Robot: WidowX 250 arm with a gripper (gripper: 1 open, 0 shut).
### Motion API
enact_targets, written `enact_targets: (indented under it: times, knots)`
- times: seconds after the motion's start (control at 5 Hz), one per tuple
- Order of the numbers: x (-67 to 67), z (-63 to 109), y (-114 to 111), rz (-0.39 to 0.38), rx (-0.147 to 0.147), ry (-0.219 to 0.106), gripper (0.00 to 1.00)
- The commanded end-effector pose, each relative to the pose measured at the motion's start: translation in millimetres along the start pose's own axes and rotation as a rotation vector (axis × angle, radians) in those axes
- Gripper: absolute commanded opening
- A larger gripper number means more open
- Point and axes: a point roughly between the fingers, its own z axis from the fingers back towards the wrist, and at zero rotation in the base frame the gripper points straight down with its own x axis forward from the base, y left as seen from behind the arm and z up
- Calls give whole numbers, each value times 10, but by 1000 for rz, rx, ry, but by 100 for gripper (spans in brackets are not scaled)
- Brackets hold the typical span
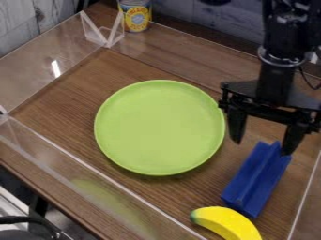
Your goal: Put the blue object in the green plate
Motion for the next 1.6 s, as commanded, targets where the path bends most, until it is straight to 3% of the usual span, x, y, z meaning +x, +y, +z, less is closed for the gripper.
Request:
enact_targets:
  times: [0.0,1.4]
  knots:
    - [18,128,-70,-6,-42,-71,100]
    - [133,-78,20,32,-50,-192,100]
